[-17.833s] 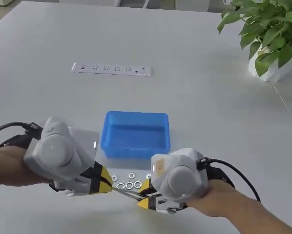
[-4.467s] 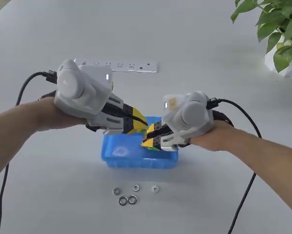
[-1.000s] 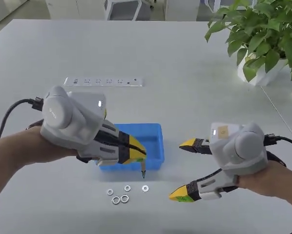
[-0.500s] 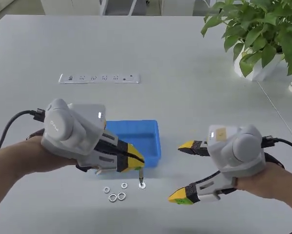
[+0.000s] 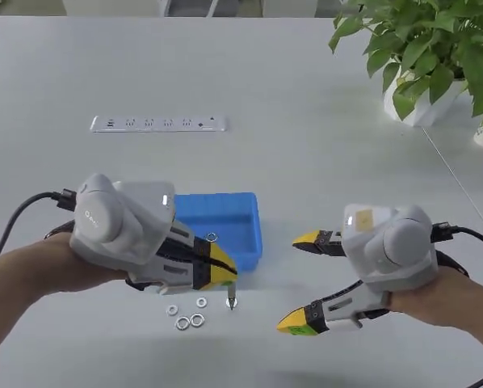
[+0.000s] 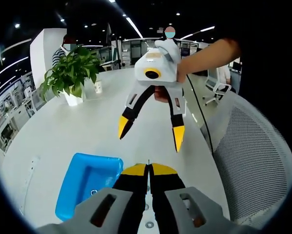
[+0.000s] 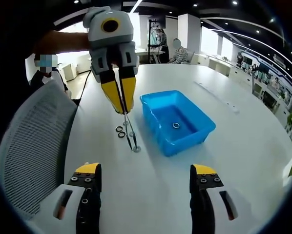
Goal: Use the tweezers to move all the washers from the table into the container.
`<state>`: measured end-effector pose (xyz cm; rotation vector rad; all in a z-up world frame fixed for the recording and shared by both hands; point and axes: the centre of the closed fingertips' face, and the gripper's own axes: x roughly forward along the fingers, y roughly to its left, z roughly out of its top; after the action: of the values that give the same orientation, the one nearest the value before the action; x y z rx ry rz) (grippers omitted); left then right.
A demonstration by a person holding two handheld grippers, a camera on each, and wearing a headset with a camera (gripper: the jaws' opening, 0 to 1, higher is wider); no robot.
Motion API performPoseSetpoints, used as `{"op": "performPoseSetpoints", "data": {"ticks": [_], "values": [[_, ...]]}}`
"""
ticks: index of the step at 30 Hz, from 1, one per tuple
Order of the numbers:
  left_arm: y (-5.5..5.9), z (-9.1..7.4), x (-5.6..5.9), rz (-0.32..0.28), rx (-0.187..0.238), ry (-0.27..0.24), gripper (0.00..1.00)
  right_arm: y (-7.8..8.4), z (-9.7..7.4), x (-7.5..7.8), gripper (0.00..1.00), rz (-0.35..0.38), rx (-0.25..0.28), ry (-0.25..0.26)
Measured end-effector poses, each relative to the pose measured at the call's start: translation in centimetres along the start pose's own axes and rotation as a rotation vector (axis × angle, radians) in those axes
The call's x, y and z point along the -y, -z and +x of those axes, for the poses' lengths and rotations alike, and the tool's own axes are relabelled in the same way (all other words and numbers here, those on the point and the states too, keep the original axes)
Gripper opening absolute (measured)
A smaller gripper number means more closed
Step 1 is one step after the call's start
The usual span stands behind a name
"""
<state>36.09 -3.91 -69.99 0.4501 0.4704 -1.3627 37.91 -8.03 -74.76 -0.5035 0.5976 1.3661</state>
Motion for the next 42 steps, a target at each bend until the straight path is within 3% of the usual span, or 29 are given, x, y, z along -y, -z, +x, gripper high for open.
{"op": "performPoseSetpoints", "data": {"ticks": [5,14,24,42], "values": [[0.0,0.0,0.0,0.008,-0.008,0.005,0.05,-0.2,0.2,-0.4,0.71,-0.016,0.009,-0.013],[0.0,0.1,0.1,0.01,-0.012,0.017,0.05,-1.5,1.4,-0.8,0.54,-0.068,0.046,-0.045],[0.0,0.1,0.2,0.016,-0.023,0.03,0.05,-2.3,3.4,-2.0,0.34,-0.13,0.045,-0.108],[0.2,0.0,0.2,0.02,-0.038,0.052,0.05,-3.3,6.9,-2.8,0.17,-0.199,0.043,-0.149]]}}
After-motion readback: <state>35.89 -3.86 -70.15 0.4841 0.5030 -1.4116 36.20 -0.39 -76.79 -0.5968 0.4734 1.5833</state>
